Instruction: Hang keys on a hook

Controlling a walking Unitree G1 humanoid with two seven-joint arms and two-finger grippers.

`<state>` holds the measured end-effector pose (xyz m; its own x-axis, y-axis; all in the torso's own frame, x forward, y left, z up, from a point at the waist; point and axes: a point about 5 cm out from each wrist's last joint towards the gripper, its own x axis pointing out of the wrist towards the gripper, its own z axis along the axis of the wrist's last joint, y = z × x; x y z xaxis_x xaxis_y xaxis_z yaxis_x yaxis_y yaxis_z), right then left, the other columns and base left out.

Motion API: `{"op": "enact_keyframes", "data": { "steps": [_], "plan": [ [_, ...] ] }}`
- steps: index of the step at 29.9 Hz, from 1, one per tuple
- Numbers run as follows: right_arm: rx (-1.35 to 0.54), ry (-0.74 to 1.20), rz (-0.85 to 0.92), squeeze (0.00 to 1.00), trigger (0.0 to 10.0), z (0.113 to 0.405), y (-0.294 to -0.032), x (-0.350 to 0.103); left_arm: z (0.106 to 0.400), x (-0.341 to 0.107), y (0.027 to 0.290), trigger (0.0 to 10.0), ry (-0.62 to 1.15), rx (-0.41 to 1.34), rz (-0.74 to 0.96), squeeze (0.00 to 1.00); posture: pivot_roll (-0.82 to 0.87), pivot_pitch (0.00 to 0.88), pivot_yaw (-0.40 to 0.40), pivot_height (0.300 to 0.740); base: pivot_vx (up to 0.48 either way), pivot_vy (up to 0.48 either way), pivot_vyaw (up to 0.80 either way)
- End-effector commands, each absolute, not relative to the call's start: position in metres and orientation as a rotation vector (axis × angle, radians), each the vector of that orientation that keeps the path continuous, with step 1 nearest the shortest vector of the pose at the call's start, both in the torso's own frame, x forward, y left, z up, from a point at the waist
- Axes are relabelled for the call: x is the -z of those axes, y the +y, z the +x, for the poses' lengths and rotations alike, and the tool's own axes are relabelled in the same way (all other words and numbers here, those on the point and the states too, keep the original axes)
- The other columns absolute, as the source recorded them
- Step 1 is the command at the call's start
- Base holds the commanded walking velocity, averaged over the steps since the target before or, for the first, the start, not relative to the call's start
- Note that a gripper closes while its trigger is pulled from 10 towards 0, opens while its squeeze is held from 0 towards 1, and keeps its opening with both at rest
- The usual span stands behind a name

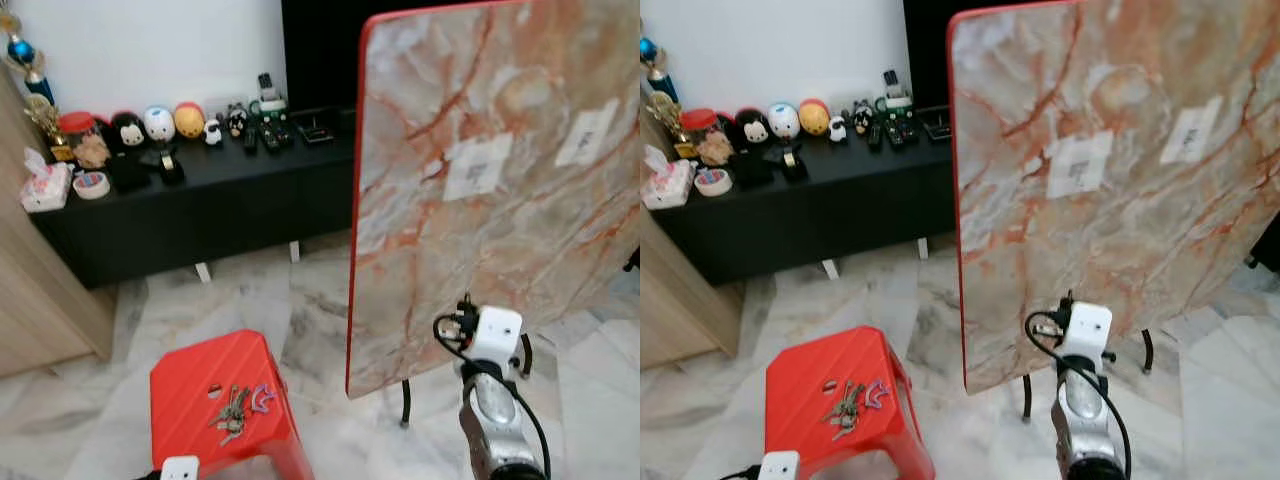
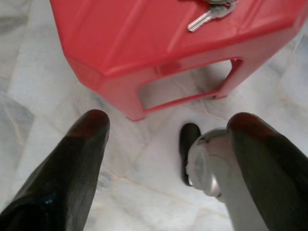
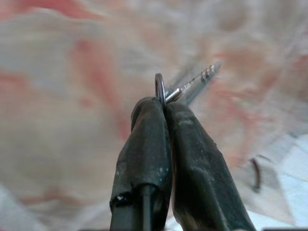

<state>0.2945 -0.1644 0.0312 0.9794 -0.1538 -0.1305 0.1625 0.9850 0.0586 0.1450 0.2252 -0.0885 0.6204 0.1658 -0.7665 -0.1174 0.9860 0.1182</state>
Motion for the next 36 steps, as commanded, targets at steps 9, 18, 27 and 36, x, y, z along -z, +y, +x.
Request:
{"op": "enact_keyframes", "data": {
  "steps": [9, 18, 27, 36],
  "plan": [
    [0.228, 0.092, 0.046, 0.0, 10.0, 0.296, -0.18, -0.037, 0.144, 0.09, 0.221, 10.0, 0.887, -0.157, 0.039, 0.0, 0.01, 0.02, -0.01, 0.74, 0.108, 0.0, 0.0],
    [0.392, -0.035, -0.116, 0.0, 10.0, 0.298, -0.205, -0.06, 0.144, 0.09, 0.221, 10.0, 0.889, -0.162, 0.048, 0.0, 0.01, 0.022, -0.008, 0.74, 0.0, 0.0, 0.0],
    [0.471, -0.075, -0.156, 0.0, 10.0, 0.311, -0.222, -0.078, 0.144, 0.09, 0.222, 10.0, 0.89, -0.166, 0.052, 0.0, 0.01, 0.019, -0.009, 0.74, 0.0, 0.0, 0.0],
    [0.427, -0.092, -0.22, 0.0, 10.0, 0.322, -0.219, -0.087, 0.145, 0.09, 0.221, 10.0, 0.888, -0.167, 0.051, 0.0, 0.01, 0.014, -0.002, 0.74, 0.0, 0.0, 0.0]
  ]
}}
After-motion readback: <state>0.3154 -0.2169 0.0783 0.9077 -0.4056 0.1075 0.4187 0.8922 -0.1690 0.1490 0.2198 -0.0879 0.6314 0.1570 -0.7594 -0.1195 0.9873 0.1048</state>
